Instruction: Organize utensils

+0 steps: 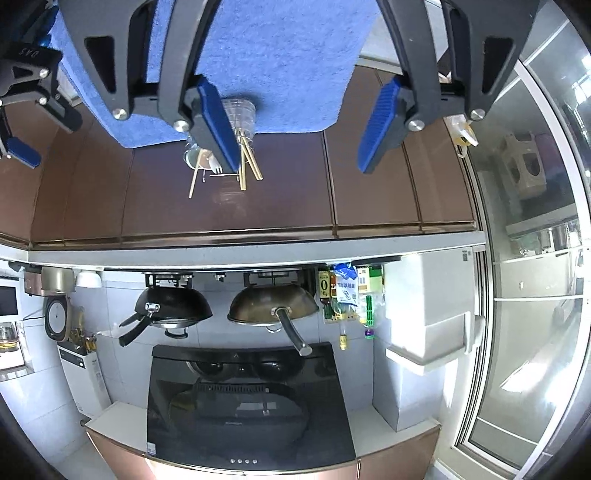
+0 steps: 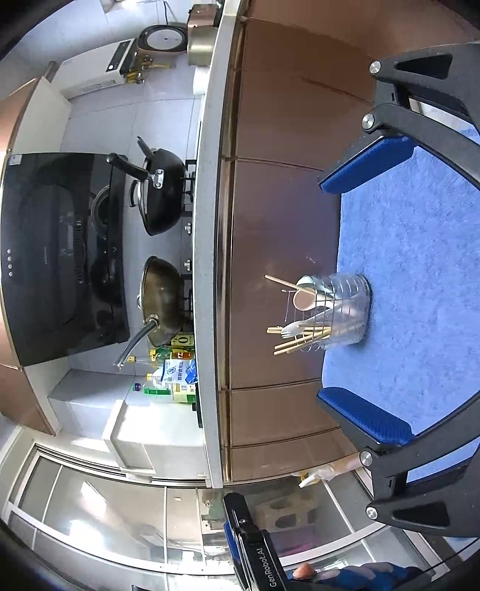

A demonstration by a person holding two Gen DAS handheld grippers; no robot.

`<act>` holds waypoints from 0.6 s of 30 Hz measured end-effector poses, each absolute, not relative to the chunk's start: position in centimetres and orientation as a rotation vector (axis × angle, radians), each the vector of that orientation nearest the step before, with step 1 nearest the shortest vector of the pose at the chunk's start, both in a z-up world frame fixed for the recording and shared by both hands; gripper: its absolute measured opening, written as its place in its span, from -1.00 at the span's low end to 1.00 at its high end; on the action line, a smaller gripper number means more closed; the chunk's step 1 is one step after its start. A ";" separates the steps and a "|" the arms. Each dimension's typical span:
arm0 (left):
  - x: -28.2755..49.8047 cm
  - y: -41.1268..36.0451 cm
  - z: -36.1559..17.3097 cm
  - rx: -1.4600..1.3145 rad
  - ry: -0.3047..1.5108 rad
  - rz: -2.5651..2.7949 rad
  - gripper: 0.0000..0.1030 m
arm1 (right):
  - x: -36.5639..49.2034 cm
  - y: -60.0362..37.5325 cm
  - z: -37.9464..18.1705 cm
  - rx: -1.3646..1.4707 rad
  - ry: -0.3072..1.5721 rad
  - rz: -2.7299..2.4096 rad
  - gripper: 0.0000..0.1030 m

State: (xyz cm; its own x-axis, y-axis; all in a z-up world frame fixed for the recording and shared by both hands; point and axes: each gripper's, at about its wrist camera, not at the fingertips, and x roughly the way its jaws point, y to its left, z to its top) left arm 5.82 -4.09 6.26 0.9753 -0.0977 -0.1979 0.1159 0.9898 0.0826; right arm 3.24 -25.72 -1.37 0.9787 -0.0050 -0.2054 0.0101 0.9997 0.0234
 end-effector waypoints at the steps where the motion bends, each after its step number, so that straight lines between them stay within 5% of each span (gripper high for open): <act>1: 5.6 -4.0 6.2 0.095 0.194 -0.106 0.30 | 2.9 -25.8 -1.3 0.025 0.203 -0.016 0.99; 18: 5.0 -3.4 5.4 0.101 0.245 -0.049 0.40 | 1.1 -28.0 -2.1 0.018 0.245 -0.138 0.99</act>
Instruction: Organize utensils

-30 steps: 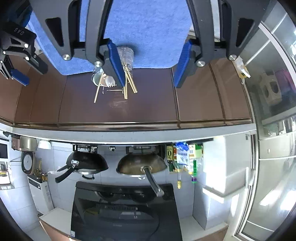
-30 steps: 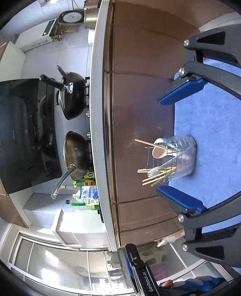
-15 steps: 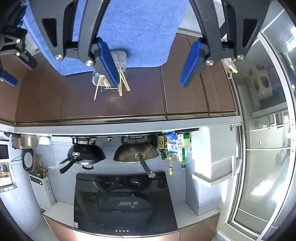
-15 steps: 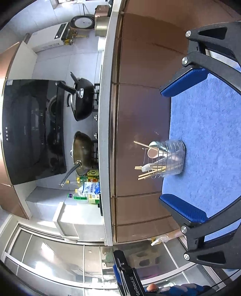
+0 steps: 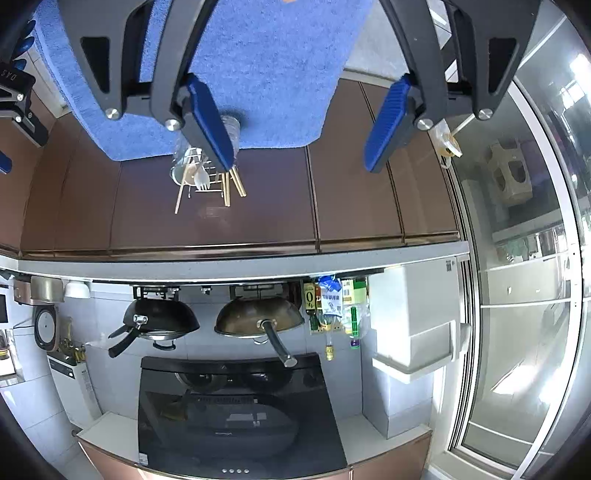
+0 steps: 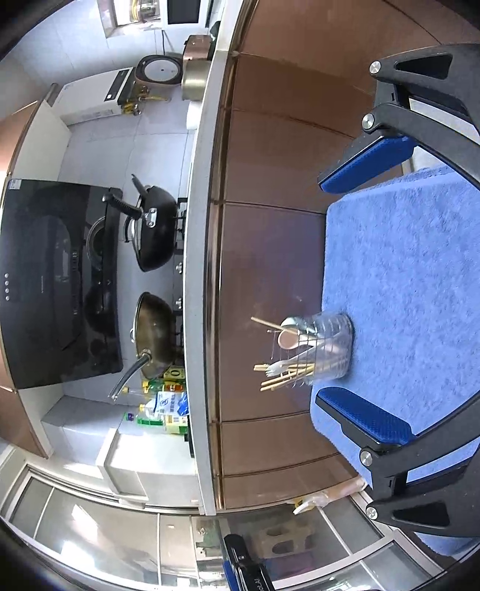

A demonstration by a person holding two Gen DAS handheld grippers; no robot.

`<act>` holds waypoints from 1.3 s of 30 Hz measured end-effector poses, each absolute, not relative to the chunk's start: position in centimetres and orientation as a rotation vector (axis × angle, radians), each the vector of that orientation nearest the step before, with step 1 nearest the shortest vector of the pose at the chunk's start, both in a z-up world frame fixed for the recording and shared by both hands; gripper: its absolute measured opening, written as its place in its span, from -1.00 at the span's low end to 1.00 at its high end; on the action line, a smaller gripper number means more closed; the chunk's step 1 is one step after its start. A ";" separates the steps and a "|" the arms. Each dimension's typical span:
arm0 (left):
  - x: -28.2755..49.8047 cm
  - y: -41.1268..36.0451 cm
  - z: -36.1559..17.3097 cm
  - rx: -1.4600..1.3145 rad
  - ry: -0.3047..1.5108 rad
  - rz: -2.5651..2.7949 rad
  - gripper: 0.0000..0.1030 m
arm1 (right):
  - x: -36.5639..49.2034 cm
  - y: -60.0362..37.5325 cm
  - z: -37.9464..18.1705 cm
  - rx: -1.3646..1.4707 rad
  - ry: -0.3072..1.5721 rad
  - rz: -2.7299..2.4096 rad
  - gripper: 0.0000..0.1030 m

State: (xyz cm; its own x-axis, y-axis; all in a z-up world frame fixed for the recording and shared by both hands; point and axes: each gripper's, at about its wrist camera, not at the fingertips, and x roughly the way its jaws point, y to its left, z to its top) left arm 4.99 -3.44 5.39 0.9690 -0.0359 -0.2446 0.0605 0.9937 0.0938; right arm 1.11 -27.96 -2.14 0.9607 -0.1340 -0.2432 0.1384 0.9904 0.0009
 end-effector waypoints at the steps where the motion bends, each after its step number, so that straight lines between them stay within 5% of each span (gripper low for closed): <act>1: 5.0 -3.4 5.3 0.098 0.248 -0.047 0.40 | 1.1 -28.1 -2.2 0.018 0.248 -0.147 0.99; 39: 6.9 -3.1 3.7 0.051 0.295 -0.047 0.40 | 2.4 -29.8 -2.0 0.045 0.332 -0.269 0.99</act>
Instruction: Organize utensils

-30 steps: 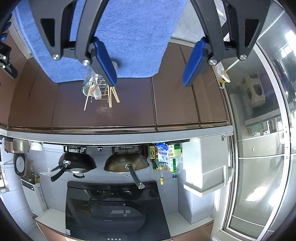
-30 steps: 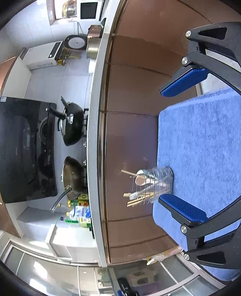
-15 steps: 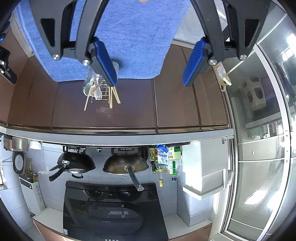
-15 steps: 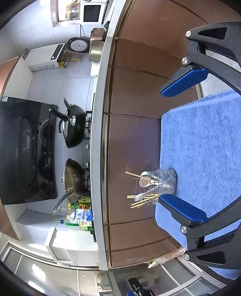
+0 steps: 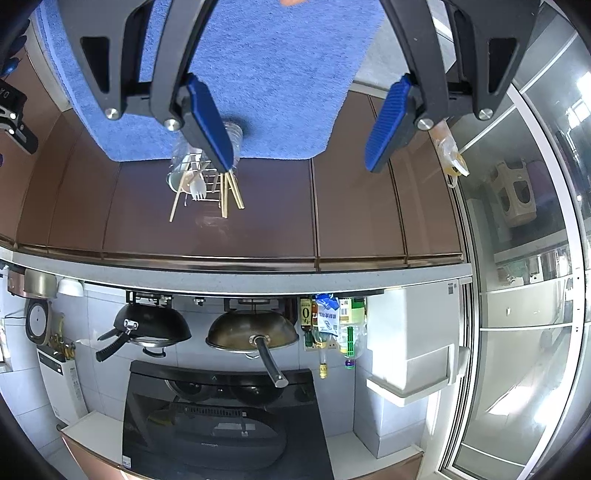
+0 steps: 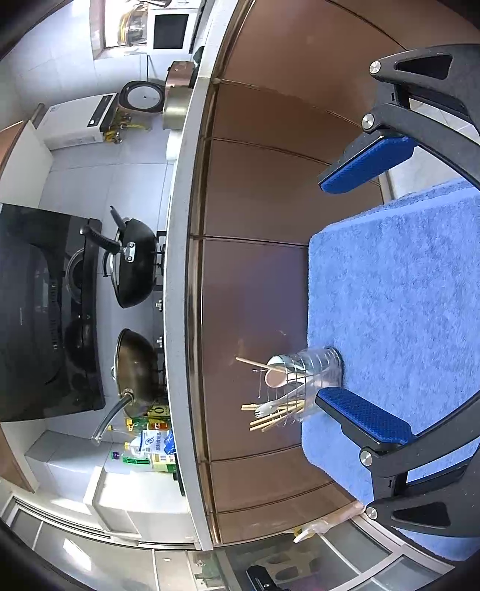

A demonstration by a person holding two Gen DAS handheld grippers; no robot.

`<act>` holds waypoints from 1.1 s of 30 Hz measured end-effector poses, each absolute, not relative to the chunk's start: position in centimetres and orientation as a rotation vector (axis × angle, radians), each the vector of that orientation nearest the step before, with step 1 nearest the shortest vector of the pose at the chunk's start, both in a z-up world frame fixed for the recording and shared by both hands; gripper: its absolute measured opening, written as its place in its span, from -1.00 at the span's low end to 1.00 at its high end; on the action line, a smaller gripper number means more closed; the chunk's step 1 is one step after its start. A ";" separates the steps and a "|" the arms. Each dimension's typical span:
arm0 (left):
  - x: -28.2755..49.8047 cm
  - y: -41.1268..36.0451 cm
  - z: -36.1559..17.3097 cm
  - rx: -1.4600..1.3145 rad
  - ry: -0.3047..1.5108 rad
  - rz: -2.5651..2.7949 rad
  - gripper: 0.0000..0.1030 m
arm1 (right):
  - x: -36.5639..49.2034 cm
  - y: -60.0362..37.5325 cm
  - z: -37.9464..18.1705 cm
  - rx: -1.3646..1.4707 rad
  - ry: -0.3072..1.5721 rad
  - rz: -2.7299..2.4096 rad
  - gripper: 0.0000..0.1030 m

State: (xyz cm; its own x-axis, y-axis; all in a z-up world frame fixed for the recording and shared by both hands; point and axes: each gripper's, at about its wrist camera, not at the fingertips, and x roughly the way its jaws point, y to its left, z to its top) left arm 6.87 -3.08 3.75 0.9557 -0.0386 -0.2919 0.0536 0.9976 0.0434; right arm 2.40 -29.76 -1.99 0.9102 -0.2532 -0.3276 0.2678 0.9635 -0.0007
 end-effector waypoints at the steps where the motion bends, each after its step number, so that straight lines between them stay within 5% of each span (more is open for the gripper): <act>1: 6.9 -3.1 3.7 0.051 0.296 -0.046 0.40 | 2.5 -29.8 -2.1 0.045 0.334 -0.269 0.99; 33: 7.6 -1.9 3.0 0.049 0.303 -0.033 0.40 | 3.1 -30.0 -3.2 0.033 0.365 -0.285 0.99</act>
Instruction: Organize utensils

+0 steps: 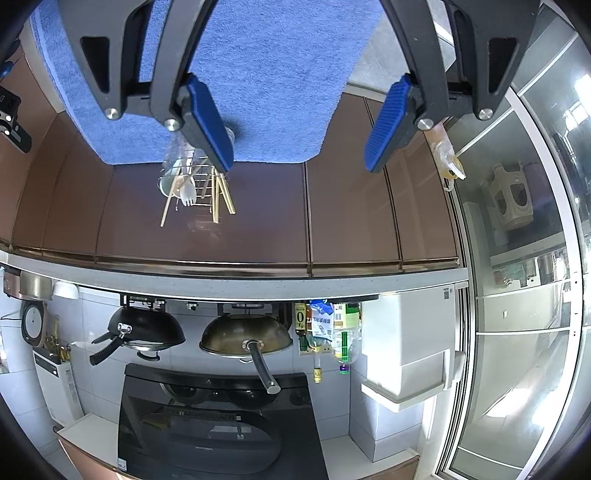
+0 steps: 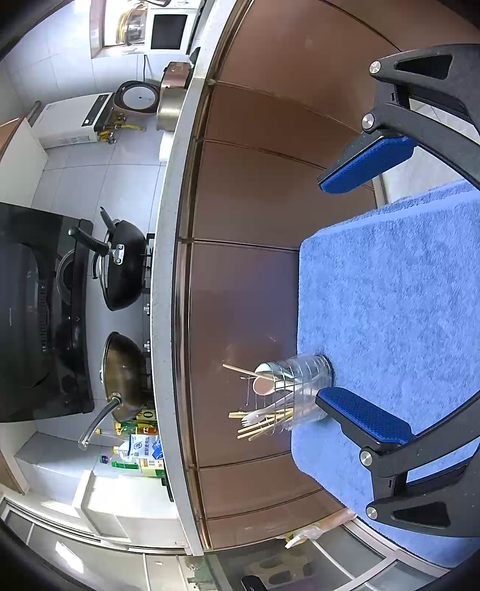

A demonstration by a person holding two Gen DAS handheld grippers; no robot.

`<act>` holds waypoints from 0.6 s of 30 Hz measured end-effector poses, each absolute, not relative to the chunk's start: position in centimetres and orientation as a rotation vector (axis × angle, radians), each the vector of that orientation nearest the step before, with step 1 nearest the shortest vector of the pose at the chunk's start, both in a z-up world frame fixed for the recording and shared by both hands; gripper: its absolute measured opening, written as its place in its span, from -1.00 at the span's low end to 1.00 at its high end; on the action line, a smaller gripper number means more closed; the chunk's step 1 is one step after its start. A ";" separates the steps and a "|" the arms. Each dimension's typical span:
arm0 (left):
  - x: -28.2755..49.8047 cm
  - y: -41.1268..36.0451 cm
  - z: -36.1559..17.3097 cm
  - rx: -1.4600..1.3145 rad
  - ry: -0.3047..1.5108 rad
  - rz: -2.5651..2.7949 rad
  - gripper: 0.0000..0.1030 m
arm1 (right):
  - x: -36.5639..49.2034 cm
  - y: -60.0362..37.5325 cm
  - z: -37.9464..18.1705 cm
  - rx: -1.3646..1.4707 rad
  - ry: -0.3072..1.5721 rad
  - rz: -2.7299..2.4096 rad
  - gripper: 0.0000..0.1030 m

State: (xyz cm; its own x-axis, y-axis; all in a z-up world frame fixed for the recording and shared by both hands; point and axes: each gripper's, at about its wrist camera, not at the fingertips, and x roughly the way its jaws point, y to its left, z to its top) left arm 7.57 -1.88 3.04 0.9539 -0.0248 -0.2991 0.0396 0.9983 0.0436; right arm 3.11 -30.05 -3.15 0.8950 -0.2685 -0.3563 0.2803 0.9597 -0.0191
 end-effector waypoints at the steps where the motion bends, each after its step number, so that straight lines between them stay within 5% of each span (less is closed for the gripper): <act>1: 7.6 -1.8 3.0 0.050 0.303 -0.034 0.40 | 3.1 -30.1 -3.2 0.033 0.365 -0.285 0.99; 18: 7.2 -2.3 3.1 0.060 0.290 -0.037 0.40 | 3.0 -30.4 -3.6 0.027 0.378 -0.291 0.99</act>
State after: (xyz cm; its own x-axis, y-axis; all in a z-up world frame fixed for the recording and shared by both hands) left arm 7.22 -2.25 3.07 0.9575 -0.0282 -0.2870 0.0455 0.9975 0.0541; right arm 2.96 -30.42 -3.61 0.8884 -0.2747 -0.3678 0.2848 0.9582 -0.0275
